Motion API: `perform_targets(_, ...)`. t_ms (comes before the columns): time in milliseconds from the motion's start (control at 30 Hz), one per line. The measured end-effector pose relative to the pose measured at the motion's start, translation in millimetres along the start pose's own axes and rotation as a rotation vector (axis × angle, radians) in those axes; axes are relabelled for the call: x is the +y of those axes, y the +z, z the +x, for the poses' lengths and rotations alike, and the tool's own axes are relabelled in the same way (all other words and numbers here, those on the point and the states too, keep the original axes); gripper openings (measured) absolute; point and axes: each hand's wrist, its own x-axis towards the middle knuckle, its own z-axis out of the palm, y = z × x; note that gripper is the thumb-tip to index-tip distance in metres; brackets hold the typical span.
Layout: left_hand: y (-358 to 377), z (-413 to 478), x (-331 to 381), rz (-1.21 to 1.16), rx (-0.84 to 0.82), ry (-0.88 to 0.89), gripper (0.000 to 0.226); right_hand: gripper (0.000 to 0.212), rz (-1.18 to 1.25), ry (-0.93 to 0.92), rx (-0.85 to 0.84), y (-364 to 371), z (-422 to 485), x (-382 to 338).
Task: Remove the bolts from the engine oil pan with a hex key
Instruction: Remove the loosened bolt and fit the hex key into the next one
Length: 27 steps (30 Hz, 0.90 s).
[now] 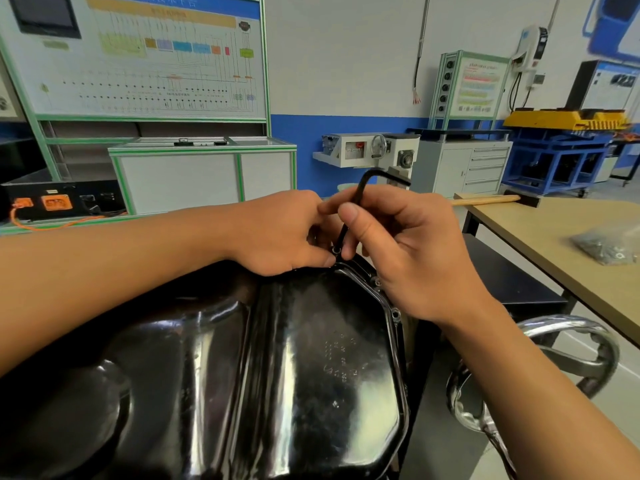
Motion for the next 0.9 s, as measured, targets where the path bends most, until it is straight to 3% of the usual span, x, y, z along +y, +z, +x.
perform_targets(133, 0.3, 1.0, -2.1, 0.006, -0.019, -0.006, 0.016, 0.017, -0.046, 0.008, -0.007, -0.7, 0.4, -0.9)
perform_targets(467, -1.8, -0.2, 2.4, 0.007, 0.053, -0.008, 0.045, 0.012, -0.164, -0.081, 0.073, -0.9, -0.8, 2.6)
perform_targets(633, -2.1, -1.6, 5.1, -0.001, 0.083, 0.013, 0.03, 0.006, -0.185, -0.117, 0.177, 2.6, -3.5, 4.8)
perform_targets(767, -1.8, -3.3, 5.1, -0.013, 0.163, 0.071, 0.034, 0.006, -0.111, -0.102, 0.203, 5.2, -2.9, 5.3)
perform_targets(900, -3.9, -6.2, 3.4, -0.074, 0.222, 0.124, 0.01, 0.005, -0.023, -0.076, 0.257, 2.0, 0.3, 0.1)
